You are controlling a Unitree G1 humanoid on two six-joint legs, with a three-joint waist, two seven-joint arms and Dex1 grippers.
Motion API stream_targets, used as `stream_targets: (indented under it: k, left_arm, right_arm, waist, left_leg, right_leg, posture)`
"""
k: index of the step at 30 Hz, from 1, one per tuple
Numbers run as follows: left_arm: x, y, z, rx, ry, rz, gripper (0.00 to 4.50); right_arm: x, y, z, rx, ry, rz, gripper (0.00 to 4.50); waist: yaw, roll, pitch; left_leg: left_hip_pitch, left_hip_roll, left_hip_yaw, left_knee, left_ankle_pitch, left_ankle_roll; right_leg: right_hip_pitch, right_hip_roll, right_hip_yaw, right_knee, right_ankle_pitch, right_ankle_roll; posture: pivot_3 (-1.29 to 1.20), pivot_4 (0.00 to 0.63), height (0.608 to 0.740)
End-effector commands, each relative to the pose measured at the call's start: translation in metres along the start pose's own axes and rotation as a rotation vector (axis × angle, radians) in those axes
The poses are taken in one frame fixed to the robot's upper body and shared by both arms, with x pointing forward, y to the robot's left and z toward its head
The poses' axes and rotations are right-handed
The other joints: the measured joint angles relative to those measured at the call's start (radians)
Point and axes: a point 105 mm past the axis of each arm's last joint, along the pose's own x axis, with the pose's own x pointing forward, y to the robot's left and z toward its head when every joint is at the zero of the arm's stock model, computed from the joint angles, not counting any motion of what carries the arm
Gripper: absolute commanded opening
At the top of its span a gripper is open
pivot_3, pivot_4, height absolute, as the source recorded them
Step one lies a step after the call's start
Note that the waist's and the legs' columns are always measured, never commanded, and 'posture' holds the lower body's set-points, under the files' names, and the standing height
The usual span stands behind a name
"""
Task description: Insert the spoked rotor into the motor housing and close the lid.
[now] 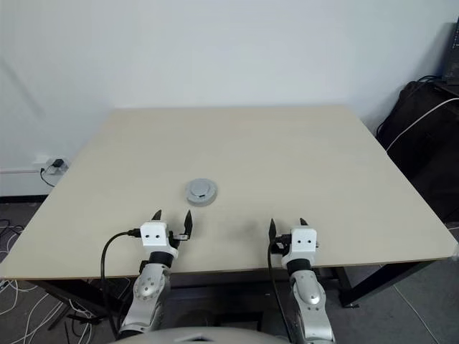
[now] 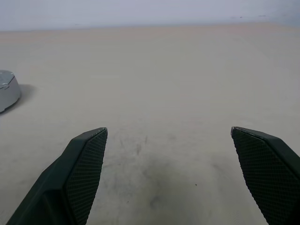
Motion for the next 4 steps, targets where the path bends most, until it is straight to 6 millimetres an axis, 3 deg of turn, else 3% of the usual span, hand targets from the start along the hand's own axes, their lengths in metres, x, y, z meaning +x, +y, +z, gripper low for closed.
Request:
stream_targets:
  k: [1,4]
  left_arm:
    - [0.0034,-0.0018,0.0043,0.006,-0.014,-0.001,4.47]
    - [0.0042,-0.0016,0.0034,0.004,-0.009,0.007,4.47]
  right_arm:
    - [0.0061,-0.0006,0.0132,0.009,-0.061,0.001,4.5]
    - [0.0072,-0.0012,0.0131,0.009,-0.061,0.0,4.5]
  waist:
    - [0.0,0.0,0.0]
    - [0.0,0.0,0.0]
  left_leg:
    - [0.0,0.0,0.0,0.0,0.0,0.0]
    - [0.0,0.0,0.0,0.0,0.0,0.0]
  right_leg:
    - [0.0,0.0,0.0,0.0,0.0,0.0]
    - [0.0,0.0,0.0,0.0,0.0,0.0]
  posture:
    - [0.0,0.0,0.74]
    - [0.0,0.0,0.74]
